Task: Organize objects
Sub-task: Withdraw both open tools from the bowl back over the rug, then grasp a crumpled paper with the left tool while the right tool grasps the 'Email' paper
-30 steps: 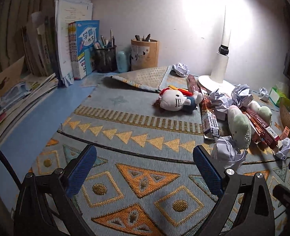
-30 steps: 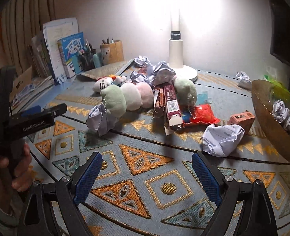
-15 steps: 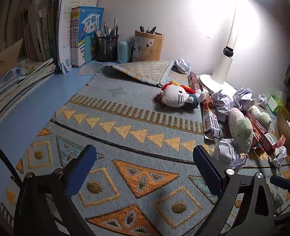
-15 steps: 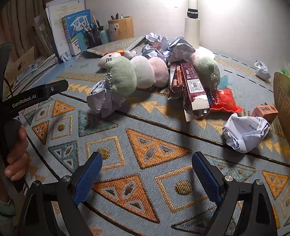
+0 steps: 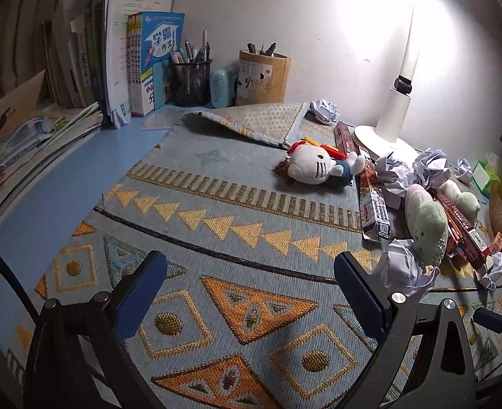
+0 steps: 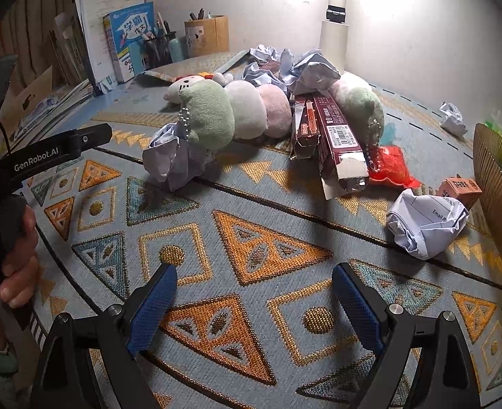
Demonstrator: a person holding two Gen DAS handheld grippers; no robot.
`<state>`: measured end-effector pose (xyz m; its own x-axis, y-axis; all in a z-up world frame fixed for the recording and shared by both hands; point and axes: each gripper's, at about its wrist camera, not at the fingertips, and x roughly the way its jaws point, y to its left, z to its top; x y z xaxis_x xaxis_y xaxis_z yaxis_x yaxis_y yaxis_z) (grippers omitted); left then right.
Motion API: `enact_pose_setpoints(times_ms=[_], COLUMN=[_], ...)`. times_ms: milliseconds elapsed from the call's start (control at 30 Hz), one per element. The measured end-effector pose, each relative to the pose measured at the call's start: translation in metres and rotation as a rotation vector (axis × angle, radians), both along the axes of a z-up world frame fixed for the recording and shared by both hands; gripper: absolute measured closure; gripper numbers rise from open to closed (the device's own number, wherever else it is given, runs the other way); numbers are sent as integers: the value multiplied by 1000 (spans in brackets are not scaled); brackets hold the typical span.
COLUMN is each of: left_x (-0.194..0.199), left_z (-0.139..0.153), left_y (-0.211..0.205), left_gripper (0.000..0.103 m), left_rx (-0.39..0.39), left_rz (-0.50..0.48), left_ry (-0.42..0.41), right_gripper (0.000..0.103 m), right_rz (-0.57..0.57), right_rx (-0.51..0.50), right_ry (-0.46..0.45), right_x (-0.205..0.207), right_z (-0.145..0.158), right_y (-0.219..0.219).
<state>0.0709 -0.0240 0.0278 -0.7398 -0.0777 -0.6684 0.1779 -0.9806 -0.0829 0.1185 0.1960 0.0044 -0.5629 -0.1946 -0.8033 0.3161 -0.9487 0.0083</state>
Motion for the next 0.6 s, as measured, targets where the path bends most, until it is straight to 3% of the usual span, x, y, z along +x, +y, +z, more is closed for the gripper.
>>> enact_pose_setpoints(times_ms=[600], left_x=[3], left_z=[1], left_y=[0], left_gripper=[4], left_rx=[24], left_rz=[-18], left_ry=[12], right_gripper=[11], right_rz=[-30], right_rx=[19], right_ry=[19], right_x=[0], right_z=[2], right_y=[4])
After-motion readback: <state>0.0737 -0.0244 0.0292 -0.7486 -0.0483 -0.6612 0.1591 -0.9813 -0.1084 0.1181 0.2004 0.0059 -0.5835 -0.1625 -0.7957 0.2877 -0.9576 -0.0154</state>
